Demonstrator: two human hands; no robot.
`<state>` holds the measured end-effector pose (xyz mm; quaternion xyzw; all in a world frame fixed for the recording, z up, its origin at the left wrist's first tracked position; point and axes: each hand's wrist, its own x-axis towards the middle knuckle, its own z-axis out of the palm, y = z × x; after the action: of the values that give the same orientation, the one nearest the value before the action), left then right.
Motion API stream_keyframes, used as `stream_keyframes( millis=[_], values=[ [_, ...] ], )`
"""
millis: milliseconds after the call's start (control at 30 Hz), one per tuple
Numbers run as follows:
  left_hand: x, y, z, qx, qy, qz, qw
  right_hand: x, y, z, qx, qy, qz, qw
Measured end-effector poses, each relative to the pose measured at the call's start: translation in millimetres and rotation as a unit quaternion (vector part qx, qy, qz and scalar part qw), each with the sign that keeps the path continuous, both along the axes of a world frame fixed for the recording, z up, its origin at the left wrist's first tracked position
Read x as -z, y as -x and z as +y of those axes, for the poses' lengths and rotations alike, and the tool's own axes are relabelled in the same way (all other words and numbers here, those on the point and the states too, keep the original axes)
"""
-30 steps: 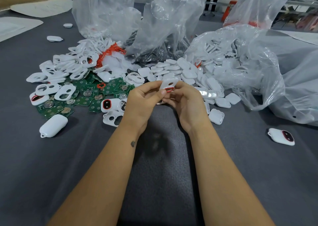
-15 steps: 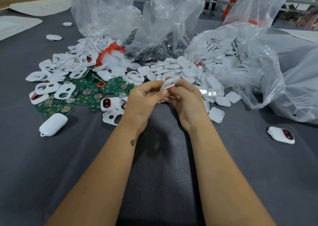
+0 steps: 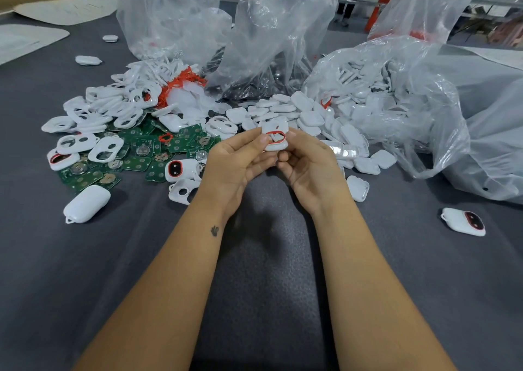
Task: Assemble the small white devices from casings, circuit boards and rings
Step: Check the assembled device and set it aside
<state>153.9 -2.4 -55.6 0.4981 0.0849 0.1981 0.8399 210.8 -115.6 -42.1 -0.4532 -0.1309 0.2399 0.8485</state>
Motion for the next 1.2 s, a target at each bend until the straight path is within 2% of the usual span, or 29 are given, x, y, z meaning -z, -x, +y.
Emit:
stream_keyframes(
  millis=[133,267,1000,1200],
  values=[
    [-0.9,0.4,1.2,0.013,0.025,0.000,1.000,0.4,-1.9,-1.1,0.005,0.001,0.017,1.000],
    [-2.1,2.5,-2.0,0.035,-0.035,-0.009,0.999,0.4,-2.3,-1.4,0.004,0.012,0.017,1.000],
    [0.3,-1.4,-5.6,-0.007,-0.071,-0.018,0.997,-1.9,-3.0,0.7,0.012,0.030,-0.016,0.999],
    [3.4,-6.3,-5.5,-0.052,-0.092,0.000,0.994,0.1,-4.4,3.7,0.021,0.060,-0.038,0.997]
  ],
)
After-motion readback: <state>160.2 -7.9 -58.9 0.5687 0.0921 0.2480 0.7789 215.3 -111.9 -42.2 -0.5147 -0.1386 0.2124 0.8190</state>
